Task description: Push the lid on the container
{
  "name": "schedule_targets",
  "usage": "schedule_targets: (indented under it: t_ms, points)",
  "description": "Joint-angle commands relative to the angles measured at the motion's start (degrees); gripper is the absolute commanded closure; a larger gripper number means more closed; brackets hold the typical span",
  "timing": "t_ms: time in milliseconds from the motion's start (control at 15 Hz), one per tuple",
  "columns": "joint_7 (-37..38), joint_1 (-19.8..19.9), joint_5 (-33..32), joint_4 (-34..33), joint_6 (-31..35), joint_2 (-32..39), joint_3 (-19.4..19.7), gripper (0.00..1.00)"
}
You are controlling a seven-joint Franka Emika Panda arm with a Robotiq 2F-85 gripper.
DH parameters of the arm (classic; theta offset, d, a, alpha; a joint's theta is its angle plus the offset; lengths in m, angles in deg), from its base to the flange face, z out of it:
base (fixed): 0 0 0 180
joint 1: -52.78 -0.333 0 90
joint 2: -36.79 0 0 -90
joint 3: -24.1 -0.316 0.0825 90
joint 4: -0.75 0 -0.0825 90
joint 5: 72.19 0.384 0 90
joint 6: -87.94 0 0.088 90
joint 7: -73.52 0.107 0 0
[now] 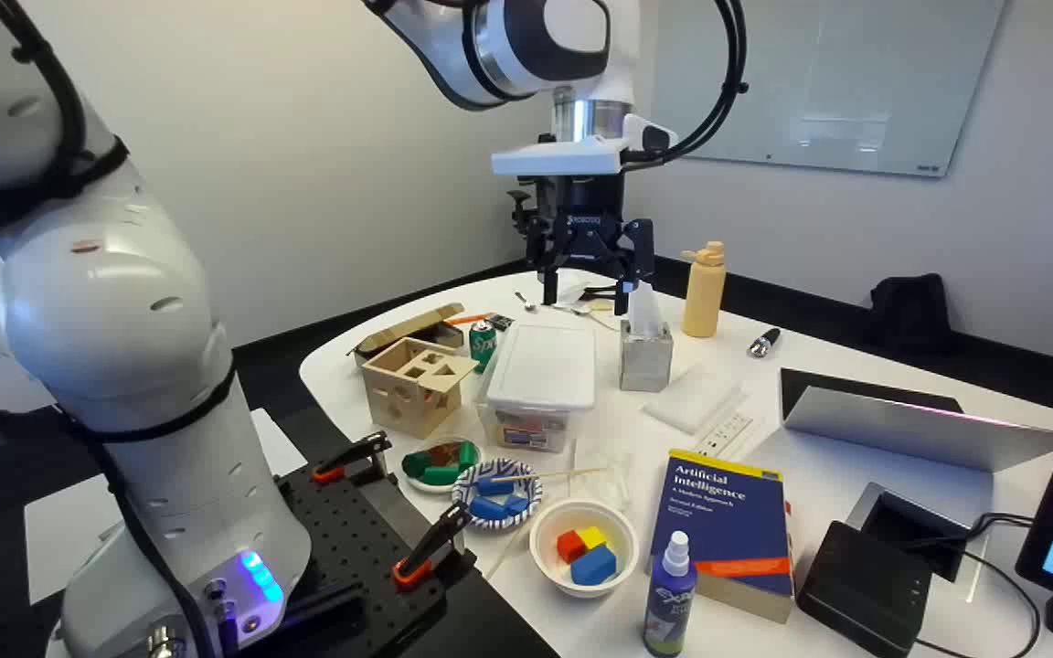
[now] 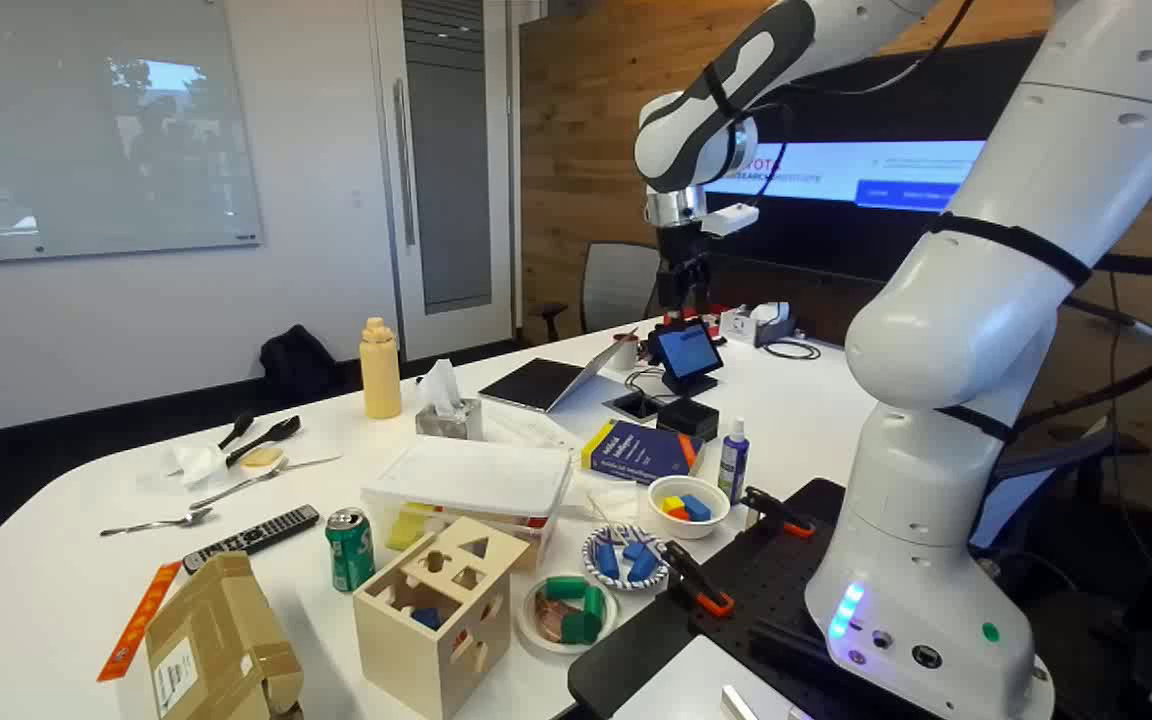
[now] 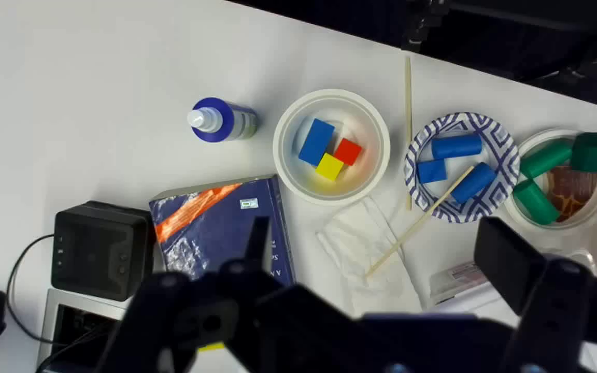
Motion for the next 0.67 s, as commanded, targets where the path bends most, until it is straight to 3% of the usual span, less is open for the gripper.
schedule_targets:
  t_ms: [0,267,600]
  points:
    - [-0.06,0.24,0.10,-0.10,-0.16,0.01,-0.26,0.00]
    - [-2.82,-3.03,5.70,3.20,7.25,4.55,-1.47,0.00]
    - [-3.14,-5.84,11.57,6.47,24.00,15.28,-5.14,0.00]
